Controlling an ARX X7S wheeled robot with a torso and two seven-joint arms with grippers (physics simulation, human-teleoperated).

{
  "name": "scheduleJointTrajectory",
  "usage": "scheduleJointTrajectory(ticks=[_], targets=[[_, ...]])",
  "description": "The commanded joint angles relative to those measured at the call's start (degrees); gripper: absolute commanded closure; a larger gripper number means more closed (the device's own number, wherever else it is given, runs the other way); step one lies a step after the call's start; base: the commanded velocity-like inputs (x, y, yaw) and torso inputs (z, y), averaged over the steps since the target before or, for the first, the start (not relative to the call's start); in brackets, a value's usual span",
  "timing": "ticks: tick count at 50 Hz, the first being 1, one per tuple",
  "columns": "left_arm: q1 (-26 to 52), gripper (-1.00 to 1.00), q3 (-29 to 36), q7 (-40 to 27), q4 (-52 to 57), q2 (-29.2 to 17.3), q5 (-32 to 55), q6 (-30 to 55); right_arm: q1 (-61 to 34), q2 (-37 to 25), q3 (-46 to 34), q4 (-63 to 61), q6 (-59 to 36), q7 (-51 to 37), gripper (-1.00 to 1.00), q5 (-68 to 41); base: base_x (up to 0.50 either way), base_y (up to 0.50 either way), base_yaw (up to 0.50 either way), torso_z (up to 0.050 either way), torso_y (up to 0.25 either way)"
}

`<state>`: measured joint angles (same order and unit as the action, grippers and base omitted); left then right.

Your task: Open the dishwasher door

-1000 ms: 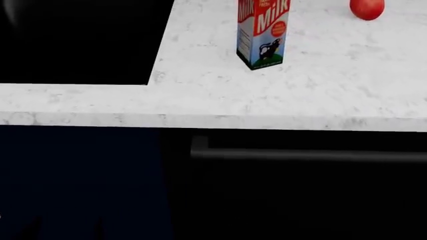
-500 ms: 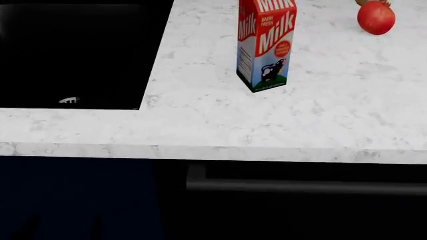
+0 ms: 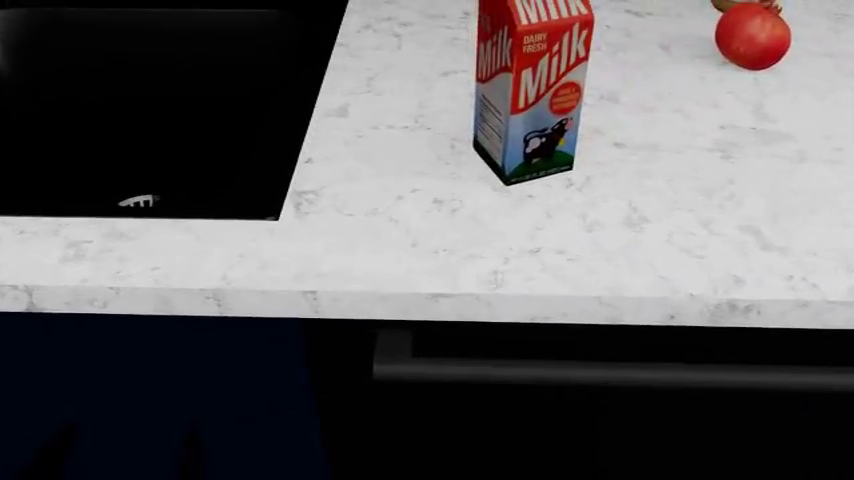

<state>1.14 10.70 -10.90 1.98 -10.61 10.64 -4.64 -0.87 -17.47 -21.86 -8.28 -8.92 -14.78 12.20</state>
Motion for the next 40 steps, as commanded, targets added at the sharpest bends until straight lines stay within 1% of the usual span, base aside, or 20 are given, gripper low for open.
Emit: scheduleJointTrajectory(ticks=[1,5,10,13,26,40], targets=[[0.0,-1.00,0.3,-0.5,0.4,-0.4,0.0,0.0,-1.0,-5.6,-7.7,-3.0,-7.5,1.1,-1.00,16.1,0.00,0.00,0.00,0.000,0.000],[0.1,-1.00,0.5,-0.6,0.1,-0.4,0.1,-0.2,-1.4,-7.3,-11.2,-4.8,-10.6,3.3,-1.00,22.8,0.00,0.00,0.00,0.000,0.000],[0.2,-1.00,0.5,-0.8,0.2,-0.5,0.3,-0.3,-1.3,-7.9,-12.7,-6.9,-12.6,5.5,-1.00,25.6,0.00,0.00,0.00,0.000,0.000],[0.2,-1.00,0.5,-0.8,0.1,-0.6,0.5,-0.6,-1.9,-8.0,-13.8,-6.2,-13.2,6.5,-1.00,26.9,0.00,0.00,0.00,0.000,0.000],[0.2,-1.00,0.7,-1.3,0.5,-0.8,0.8,-0.9,-5.4,-7.4,-14.5,-0.4,-13.3,8.7,-1.00,25.8,0.00,0.00,0.00,0.000,0.000],[0.3,-1.00,0.9,-1.7,0.5,-1.2,1.1,-1.2,-8.7,-6.6,-13.8,4.3,-12.9,7.9,-1.00,24.9,0.00,0.00,0.00,0.000,0.000]])
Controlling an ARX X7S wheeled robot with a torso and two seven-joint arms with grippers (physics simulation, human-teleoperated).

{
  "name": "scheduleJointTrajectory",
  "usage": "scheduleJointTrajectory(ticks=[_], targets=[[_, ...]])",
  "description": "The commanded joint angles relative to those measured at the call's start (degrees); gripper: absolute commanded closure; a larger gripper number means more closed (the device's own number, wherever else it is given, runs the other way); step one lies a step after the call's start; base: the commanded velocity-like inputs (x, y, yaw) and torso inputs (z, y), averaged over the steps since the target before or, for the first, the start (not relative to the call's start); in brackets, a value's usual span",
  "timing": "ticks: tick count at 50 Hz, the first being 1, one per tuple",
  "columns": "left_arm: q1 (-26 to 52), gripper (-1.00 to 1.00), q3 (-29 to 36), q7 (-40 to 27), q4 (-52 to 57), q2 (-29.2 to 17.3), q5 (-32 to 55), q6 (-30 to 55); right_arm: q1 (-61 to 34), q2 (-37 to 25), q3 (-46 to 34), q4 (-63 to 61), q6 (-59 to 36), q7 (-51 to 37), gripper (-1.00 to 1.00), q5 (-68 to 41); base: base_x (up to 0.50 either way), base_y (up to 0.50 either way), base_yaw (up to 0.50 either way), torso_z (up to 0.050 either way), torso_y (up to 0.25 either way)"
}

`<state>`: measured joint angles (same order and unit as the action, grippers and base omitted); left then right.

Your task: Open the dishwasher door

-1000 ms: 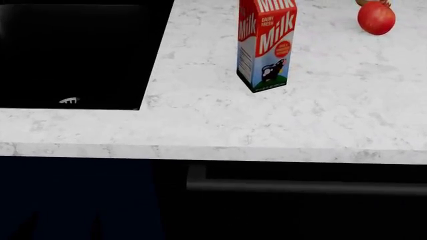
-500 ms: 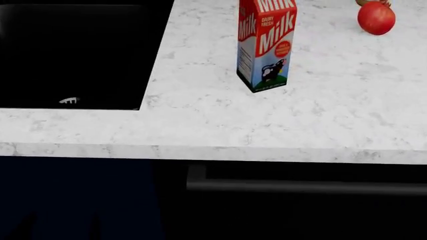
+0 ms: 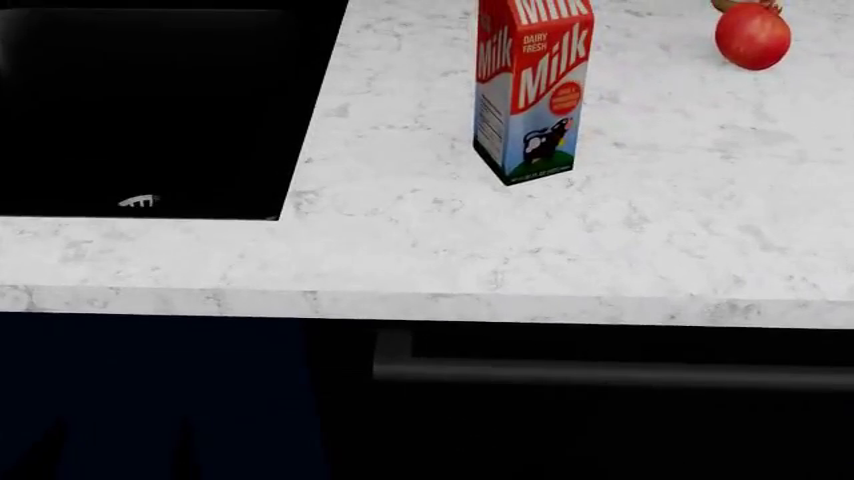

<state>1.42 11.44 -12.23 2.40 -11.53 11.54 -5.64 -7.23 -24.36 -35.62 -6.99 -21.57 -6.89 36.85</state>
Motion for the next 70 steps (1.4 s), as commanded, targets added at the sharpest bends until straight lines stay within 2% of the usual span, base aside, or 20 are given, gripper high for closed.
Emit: scheduleJointTrajectory(ticks=[1,31,70], targets=[[0.0,-1.00,0.2,-0.4,-0.1,-0.2,0.2,-0.3,-2.7,0.3,-0.1,3.6,-0.1,-0.1,-1.00,0.2,0.00,0.00,0.00,0.000,0.000],[0.3,-1.00,0.6,-1.4,0.1,-1.2,0.6,-0.5,-13.1,3.3,-1.5,21.7,3.9,-1.6,-1.00,-1.3,0.00,0.00,0.00,0.000,0.000],[0.5,-1.00,0.9,-2.8,-0.3,-2.2,1.5,-1.0,-20.9,3.9,-1.4,31.5,4.1,-2.7,-1.00,-1.0,0.00,0.00,0.00,0.000,0.000]])
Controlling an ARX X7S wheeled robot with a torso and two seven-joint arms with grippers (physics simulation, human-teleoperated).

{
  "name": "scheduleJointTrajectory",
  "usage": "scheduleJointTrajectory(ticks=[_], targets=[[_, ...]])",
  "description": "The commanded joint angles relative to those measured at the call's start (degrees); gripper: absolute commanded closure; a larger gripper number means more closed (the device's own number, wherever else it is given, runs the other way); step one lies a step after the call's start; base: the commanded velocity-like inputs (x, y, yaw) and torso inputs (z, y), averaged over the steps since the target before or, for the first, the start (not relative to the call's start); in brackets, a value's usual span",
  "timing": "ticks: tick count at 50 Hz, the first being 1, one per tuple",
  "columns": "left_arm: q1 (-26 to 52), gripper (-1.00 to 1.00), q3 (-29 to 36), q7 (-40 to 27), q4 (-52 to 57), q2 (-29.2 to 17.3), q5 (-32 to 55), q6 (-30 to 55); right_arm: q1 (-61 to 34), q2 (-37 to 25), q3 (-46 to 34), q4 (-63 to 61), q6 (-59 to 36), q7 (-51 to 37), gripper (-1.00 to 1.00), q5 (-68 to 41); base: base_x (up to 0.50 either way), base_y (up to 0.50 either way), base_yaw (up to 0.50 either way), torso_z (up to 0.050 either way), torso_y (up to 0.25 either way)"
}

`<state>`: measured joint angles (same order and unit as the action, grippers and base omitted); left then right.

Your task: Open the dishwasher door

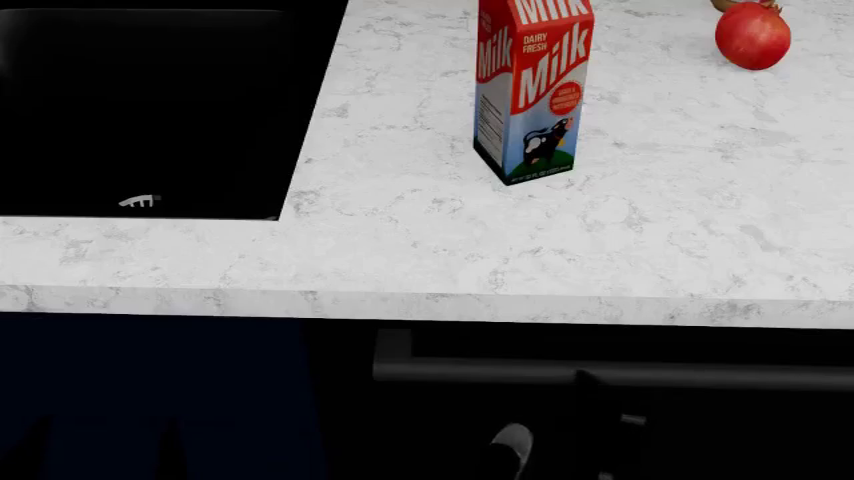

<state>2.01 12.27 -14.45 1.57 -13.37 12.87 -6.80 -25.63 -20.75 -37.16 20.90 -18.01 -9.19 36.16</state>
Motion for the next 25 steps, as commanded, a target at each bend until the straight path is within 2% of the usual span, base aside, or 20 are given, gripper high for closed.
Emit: scheduleJointTrajectory(ticks=[1,25], targets=[[-0.1,-1.00,0.0,-0.6,0.6,-0.4,0.2,0.2,-2.7,0.3,0.2,4.0,0.7,-0.5,-1.00,-0.4,0.00,0.00,0.00,0.000,0.000],[-0.2,-1.00,0.0,-1.5,1.6,-1.2,0.9,0.4,-10.7,3.5,-1.9,20.4,6.0,-3.2,-1.00,-1.0,0.00,0.00,0.00,0.000,0.000]])
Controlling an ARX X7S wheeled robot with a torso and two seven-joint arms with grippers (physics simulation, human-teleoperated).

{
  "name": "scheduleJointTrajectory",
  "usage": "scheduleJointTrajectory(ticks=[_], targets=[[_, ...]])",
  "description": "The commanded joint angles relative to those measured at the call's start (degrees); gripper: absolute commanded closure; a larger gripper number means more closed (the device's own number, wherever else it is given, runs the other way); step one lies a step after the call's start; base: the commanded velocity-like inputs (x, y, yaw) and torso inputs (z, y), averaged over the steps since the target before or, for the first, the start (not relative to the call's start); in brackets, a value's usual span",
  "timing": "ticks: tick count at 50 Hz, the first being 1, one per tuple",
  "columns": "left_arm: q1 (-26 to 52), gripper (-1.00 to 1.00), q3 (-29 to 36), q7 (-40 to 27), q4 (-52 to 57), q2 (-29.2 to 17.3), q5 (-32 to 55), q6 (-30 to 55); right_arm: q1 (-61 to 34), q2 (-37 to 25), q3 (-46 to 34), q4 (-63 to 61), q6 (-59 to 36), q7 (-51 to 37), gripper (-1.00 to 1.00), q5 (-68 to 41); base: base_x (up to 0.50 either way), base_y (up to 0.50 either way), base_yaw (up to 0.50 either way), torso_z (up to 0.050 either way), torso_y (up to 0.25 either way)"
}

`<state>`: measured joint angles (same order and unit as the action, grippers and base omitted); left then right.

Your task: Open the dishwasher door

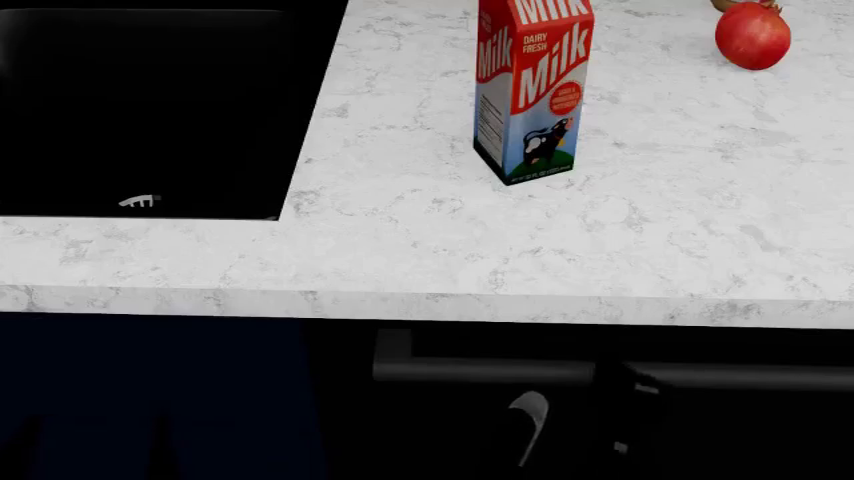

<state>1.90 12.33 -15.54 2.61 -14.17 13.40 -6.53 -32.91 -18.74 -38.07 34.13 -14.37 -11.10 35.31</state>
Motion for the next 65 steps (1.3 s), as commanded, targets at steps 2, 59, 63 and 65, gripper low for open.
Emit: scheduleJointTrajectory(ticks=[2,59,63,65], targets=[[-0.1,-1.00,-0.1,-0.4,0.6,-0.5,0.4,0.1,-4.0,1.8,-1.1,8.4,2.8,-1.5,-1.00,-0.3,0.00,0.00,0.00,0.000,0.000],[-0.2,-1.00,0.4,-2.1,1.1,-1.5,1.0,-0.5,-9.3,3.4,-3.3,18.3,5.8,-2.0,1.00,-0.4,0.00,0.00,0.00,0.000,0.000],[-0.2,-1.00,0.5,-2.1,1.0,-1.7,1.1,-0.6,-7.8,2.6,-3.1,15.2,4.6,-1.3,1.00,-0.3,0.00,0.00,0.00,0.000,0.000],[-0.2,-1.00,0.5,-2.1,1.1,-1.7,1.2,-0.5,-6.8,2.0,-2.9,12.8,3.6,-0.5,1.00,-0.2,0.00,0.00,0.00,0.000,0.000]])
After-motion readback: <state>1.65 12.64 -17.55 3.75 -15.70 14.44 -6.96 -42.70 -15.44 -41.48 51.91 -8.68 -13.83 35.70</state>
